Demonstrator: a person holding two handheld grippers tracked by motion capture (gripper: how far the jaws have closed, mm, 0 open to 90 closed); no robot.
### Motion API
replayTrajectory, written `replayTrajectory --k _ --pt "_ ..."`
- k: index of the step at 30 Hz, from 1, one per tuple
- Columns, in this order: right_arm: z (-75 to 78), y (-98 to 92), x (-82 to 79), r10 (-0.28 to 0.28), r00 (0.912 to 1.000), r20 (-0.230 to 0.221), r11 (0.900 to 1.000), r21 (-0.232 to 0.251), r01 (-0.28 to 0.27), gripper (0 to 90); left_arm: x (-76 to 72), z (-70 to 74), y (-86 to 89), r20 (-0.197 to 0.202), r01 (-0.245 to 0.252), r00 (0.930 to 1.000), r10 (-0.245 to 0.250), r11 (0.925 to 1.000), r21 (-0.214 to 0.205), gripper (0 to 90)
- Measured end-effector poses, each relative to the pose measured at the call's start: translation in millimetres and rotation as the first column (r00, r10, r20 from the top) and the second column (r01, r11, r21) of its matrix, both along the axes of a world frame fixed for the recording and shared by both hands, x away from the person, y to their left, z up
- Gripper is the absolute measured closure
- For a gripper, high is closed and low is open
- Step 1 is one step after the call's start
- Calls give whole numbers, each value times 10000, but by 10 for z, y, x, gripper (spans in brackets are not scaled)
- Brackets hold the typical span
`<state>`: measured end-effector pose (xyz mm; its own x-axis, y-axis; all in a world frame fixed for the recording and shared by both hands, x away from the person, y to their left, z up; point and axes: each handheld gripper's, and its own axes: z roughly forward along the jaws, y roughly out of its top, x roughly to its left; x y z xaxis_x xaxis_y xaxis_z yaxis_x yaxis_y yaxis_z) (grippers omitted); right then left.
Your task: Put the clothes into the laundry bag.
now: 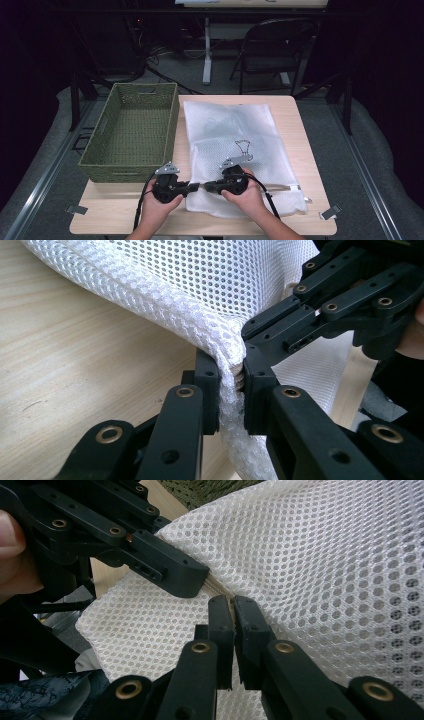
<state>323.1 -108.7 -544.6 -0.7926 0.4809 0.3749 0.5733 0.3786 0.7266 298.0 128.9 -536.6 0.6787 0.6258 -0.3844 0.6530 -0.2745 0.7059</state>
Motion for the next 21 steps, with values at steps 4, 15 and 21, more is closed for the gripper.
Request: replayTrajectory --k 4,15,21 --pt "11 1 0 31 10000 -25 10000 -59 -31 870 -1 8 0 87 38 10000 -39 9999 107 812" --pt "31 1 2 115 9999 -55 9999 -74 -116 871 1 12 9 92 17 10000 -18 9999 115 813" --pt "33 -8 11 112 9998 -177 9999 -23 -112 871 -1 27 11 128 46 9999 -49 9998 210 816"
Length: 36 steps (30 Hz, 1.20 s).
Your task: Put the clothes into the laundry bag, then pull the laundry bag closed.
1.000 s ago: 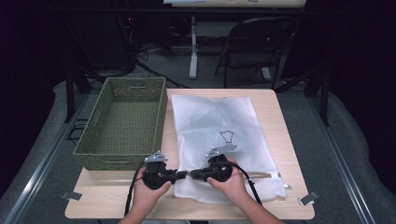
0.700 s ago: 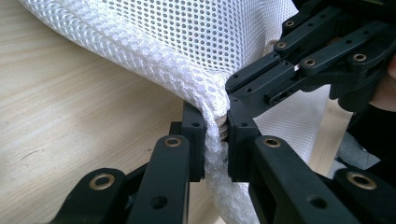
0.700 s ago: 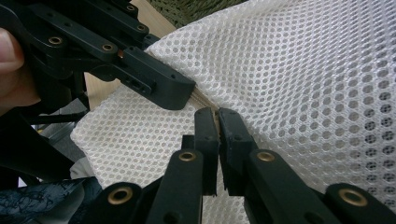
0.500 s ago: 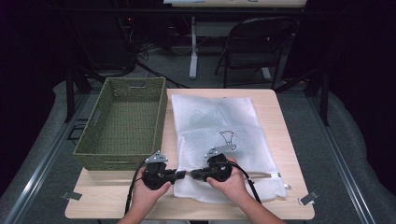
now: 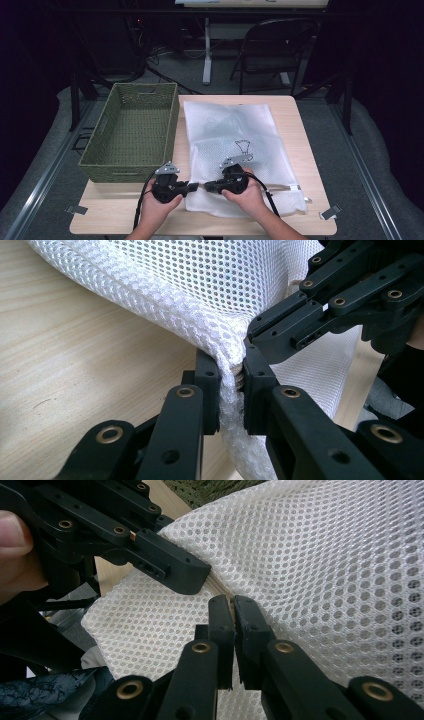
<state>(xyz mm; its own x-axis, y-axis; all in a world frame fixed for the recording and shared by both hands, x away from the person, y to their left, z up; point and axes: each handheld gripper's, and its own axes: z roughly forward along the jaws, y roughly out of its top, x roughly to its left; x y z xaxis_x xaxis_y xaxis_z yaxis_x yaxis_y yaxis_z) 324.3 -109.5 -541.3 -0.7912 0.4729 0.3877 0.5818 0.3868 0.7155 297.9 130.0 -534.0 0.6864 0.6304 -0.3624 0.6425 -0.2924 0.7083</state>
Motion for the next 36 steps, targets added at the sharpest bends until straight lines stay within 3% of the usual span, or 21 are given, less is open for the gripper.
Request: replayTrajectory --k 29,36 --pt "16 7 9 -10 10000 -90 10000 45 10 871 -16 32 -6 -11 -205 9998 205 9997 105 818" --pt "14 9 20 -52 9999 -161 10000 10 52 871 -27 48 -35 86 -267 9996 264 9989 379 818"
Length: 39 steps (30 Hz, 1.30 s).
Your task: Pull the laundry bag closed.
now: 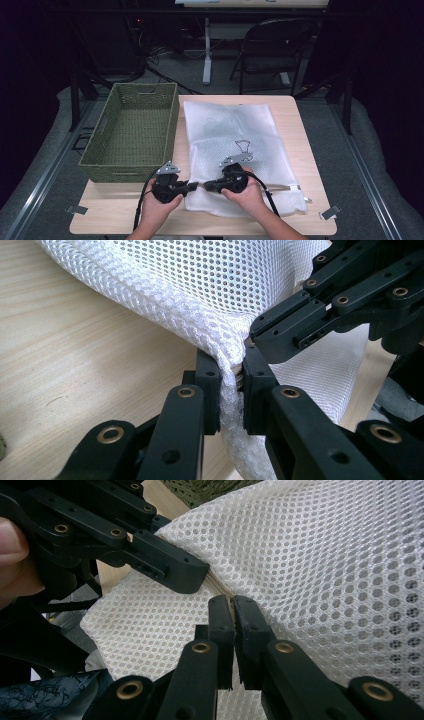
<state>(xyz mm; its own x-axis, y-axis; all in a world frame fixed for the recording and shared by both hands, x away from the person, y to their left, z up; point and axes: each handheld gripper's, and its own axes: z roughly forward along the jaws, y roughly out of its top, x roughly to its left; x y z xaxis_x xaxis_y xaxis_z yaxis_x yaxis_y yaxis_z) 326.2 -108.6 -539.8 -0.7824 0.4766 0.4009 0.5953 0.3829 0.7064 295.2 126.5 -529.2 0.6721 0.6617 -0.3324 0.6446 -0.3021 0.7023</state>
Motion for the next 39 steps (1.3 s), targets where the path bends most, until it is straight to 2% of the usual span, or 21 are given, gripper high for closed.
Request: replayTrajectory --k 3,7,12,14,18,23,28,39 --pt "3 -1 -2 -29 10000 -23 10000 -40 29 871 -7 7 -12 -7 -86 10000 86 9999 68 819" --pt "4 4 0 -100 9999 -121 9999 -94 99 871 -32 24 -39 159 -180 9997 173 9989 433 819" --pt "-4 13 -3 -116 9998 -164 9998 -181 113 871 -46 30 -57 200 -266 9995 253 9974 664 822" --pt "-11 15 -5 -233 9997 -16 9987 -451 232 871 -49 38 -49 330 -415 9987 389 9958 815 825" --pt "-29 -15 9 -410 9991 -106 9971 -648 402 871 -40 39 -18 247 -592 9980 576 9958 702 825" --pt "-41 -28 15 -436 9990 -121 9963 -741 425 871 -43 34 -12 444 -630 9973 590 9934 958 825" --pt "-69 -67 12 -605 9979 -224 9940 -927 582 871 -47 19 0 352 -721 9970 691 9930 939 824" --pt "-101 -181 -15 -908 9958 -90 9874 -1312 889 871 -39 -8 22 305 -769 9968 742 9920 1004 824"
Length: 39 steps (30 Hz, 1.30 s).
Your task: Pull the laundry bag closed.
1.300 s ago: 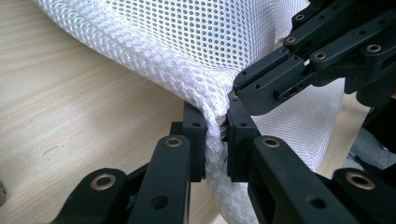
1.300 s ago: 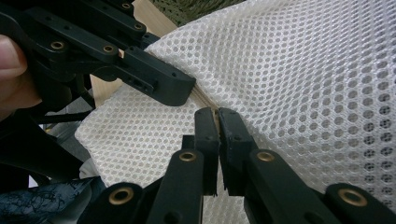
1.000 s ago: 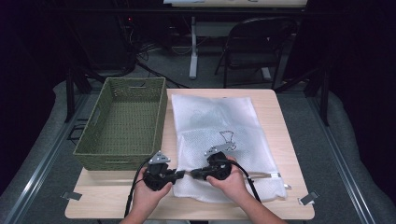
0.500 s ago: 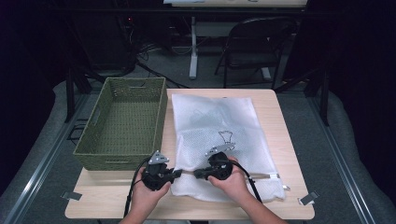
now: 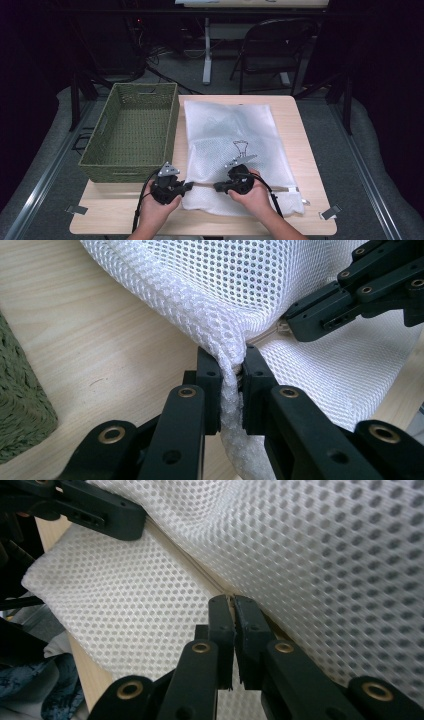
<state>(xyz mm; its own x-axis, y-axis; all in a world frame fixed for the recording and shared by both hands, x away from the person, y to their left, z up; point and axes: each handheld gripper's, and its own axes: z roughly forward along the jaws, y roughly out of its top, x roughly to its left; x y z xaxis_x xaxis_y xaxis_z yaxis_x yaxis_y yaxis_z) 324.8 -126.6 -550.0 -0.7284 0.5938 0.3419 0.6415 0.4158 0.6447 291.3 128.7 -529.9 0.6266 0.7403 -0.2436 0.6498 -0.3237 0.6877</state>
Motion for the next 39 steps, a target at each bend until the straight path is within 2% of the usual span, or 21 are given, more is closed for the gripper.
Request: replayTrajectory --k 2,4,14,21,28,33,39 --pt "-1 -36 -11 -84 9999 66 9998 -180 85 871 -2 -3 -3 -50 -18 10000 18 10000 -41 823" --pt "2 -75 -18 -182 9998 36 9996 -200 182 871 3 -1 5 56 18 10000 -18 10000 38 824" --pt "-19 -272 -12 -557 9984 69 9968 -575 560 871 3 -8 21 -24 -79 10000 79 10000 -37 824" --pt "-37 -500 -20 -946 9955 16 9920 -840 944 871 2 -12 23 -34 -108 9999 108 9999 -39 824" --pt "-64 -817 -53 -1531 9882 -19 9810 -1206 1517 871 4 -16 28 -51 -116 9999 116 9999 -41 824" --pt "-83 -1042 -77 -1994 9798 -126 9726 -1243 1963 871 8 -18 34 -49 -117 9999 117 9999 -61 824" --pt "-81 -1270 -111 -2457 9693 -33 9604 -1361 2430 871 10 -26 36 -51 -184 9998 183 9998 -72 824"
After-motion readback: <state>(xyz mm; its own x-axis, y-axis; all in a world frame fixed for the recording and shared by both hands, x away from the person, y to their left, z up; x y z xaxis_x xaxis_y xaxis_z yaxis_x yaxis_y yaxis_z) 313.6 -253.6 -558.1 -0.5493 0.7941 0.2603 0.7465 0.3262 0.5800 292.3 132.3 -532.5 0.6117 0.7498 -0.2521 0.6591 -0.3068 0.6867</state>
